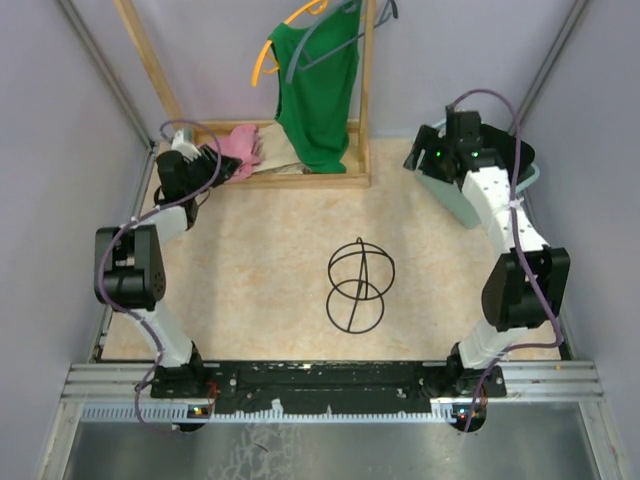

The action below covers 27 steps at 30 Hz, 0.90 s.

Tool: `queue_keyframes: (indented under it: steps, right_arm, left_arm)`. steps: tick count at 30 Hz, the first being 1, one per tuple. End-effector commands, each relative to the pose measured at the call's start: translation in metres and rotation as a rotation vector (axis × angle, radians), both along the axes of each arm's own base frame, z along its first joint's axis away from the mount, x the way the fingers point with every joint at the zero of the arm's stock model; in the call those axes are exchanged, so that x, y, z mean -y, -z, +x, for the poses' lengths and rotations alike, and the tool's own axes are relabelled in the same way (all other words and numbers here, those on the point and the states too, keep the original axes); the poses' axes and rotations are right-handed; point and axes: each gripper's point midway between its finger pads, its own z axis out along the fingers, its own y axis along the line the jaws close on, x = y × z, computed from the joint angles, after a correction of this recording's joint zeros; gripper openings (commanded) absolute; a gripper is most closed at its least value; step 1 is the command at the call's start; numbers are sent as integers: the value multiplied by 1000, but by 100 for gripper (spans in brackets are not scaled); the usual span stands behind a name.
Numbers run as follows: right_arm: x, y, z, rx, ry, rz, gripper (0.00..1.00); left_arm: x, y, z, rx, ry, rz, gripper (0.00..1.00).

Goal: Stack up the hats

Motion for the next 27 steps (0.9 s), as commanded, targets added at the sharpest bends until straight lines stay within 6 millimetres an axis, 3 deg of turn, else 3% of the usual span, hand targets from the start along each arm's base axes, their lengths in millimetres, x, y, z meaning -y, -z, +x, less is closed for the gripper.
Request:
queue_keyframes:
  steps: [1,4,7,9,13,19,21,25,27]
  right_arm:
    - [10,-46,32,43,-16,123,71]
    - [7,-32,38,-29,-108,191,66]
    - [-4,-26,30,-36,-176,196,68]
    - [-9,-25,17,-36,-183,187,68]
    - [-6,4,-25,-183,-141,186,56]
    - [-37,74,-108,-499,-192,189,50]
    - [-49,84,-135,-552,-212,189,50]
    - [-70,106,-165,-625,-241,223,40]
    - [-83,116,-177,-659,-282,217,31]
  left_arm:
    - [28,-74,-29,175,140,60,50]
    - [54,-93,-51,199,268,50,67]
    - [85,-97,-76,178,412,63,93]
    - [102,-99,-98,164,481,65,99]
    - [124,-90,-138,72,556,45,93]
    - [150,-32,-202,-314,636,53,82]
    - [159,-14,-222,-417,642,58,79]
    - [165,24,-251,-559,642,2,72]
    - [167,34,-251,-596,650,-3,70]
